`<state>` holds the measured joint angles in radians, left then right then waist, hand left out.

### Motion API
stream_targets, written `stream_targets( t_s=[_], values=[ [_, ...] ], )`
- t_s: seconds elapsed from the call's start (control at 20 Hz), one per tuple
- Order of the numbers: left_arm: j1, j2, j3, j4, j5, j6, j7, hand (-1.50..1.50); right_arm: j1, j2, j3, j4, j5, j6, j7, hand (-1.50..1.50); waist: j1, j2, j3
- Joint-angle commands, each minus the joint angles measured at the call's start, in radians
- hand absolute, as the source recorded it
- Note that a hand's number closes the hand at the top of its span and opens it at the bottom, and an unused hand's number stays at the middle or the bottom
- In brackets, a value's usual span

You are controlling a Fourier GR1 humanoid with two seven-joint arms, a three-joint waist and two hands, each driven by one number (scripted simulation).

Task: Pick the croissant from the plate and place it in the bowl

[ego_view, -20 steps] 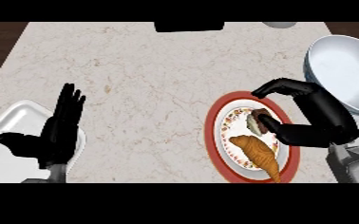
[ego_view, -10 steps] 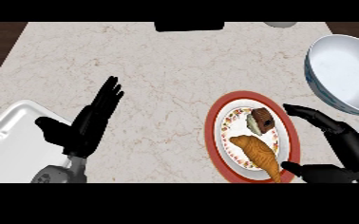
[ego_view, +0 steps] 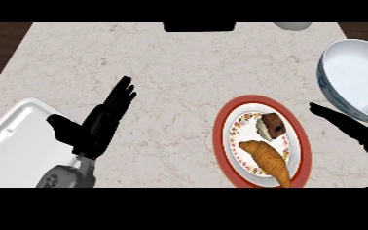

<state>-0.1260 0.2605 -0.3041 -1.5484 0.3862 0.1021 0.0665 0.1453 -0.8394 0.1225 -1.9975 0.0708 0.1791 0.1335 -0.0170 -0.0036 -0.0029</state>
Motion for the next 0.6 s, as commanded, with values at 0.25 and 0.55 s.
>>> stream_targets(
  t_s=[0.25,0.55],
  values=[
    [-0.044,-0.043,-0.017,0.023,-0.033,0.001,0.025,0.00,-0.203,-0.028,0.123,-0.132,-0.110,0.188,0.565,-1.50,0.029,0.006,0.001],
    [-0.010,-0.029,0.022,0.000,-0.005,-0.048,0.031,0.00,-0.361,0.050,0.192,0.028,-0.116,0.277,0.722,-1.50,0.034,0.007,0.002]
  ],
)
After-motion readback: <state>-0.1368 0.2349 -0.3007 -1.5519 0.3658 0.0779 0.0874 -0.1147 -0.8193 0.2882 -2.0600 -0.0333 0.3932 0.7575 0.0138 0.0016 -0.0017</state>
